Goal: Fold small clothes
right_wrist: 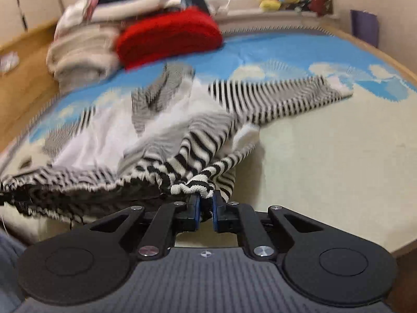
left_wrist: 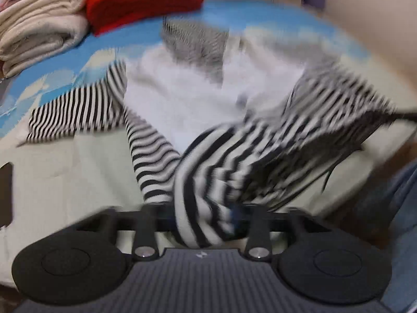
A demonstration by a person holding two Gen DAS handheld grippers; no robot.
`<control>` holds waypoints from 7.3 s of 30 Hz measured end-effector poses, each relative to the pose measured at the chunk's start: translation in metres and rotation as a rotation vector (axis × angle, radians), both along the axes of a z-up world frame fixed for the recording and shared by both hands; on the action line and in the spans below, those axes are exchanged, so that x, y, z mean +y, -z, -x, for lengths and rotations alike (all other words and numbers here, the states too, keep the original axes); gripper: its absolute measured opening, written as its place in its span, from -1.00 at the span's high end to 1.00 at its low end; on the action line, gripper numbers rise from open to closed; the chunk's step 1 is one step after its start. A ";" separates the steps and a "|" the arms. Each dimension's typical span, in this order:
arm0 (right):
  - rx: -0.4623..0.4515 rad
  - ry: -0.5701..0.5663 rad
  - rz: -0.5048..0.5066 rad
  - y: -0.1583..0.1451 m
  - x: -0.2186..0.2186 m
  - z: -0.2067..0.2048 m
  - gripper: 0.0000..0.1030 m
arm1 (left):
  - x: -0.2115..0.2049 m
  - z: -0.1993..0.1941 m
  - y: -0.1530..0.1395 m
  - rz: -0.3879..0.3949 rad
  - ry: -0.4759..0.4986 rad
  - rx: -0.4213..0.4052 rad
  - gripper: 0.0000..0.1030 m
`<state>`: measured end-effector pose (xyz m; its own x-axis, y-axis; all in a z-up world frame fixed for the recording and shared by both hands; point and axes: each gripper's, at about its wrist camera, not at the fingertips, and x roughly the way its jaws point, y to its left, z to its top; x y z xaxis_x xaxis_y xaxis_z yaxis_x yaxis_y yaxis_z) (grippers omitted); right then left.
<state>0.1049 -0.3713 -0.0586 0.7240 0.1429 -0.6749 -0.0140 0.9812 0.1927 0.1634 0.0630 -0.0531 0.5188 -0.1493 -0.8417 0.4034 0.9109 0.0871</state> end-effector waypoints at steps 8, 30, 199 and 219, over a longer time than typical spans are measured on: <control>0.222 -0.055 0.090 0.038 0.012 -0.001 -0.10 | 0.018 0.017 0.030 0.030 -0.020 0.077 -0.71; 0.256 -0.291 0.275 0.061 0.052 -0.040 0.81 | -0.047 0.001 0.057 -0.007 0.114 0.036 -0.74; -0.107 0.041 0.125 0.042 0.101 -0.121 -0.56 | 0.012 -0.125 0.047 0.025 -0.564 -0.182 -0.99; -0.070 0.102 0.092 0.045 0.095 -0.133 -0.56 | 0.130 -0.195 0.014 0.295 -0.933 -0.142 -0.99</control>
